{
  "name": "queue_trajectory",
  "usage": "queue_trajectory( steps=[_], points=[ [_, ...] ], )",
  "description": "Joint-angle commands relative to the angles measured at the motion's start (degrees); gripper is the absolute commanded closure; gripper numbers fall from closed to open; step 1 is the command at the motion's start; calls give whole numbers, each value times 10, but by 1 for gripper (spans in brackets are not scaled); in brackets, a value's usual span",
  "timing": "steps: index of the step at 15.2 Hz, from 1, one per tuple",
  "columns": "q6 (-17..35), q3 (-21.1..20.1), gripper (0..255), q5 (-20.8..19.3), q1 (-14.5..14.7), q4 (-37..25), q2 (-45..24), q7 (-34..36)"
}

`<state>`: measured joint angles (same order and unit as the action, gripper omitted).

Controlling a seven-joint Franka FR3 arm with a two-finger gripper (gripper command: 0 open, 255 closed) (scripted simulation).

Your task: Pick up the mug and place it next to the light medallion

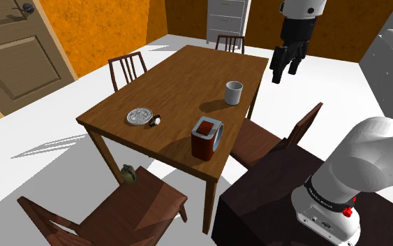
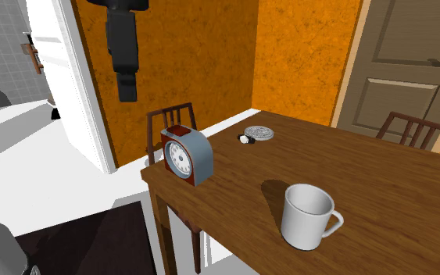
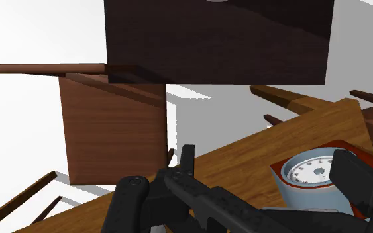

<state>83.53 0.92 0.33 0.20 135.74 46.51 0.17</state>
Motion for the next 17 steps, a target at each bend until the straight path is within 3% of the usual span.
queue_trajectory(
  steps=[1,9,17],
  points=[
    [0,0,0,0,0,0,0,0],
    [152,11,0,-19,-14,6,-132,0],
    [278,23,0,-34,-26,-40,-290,3]
  ],
)
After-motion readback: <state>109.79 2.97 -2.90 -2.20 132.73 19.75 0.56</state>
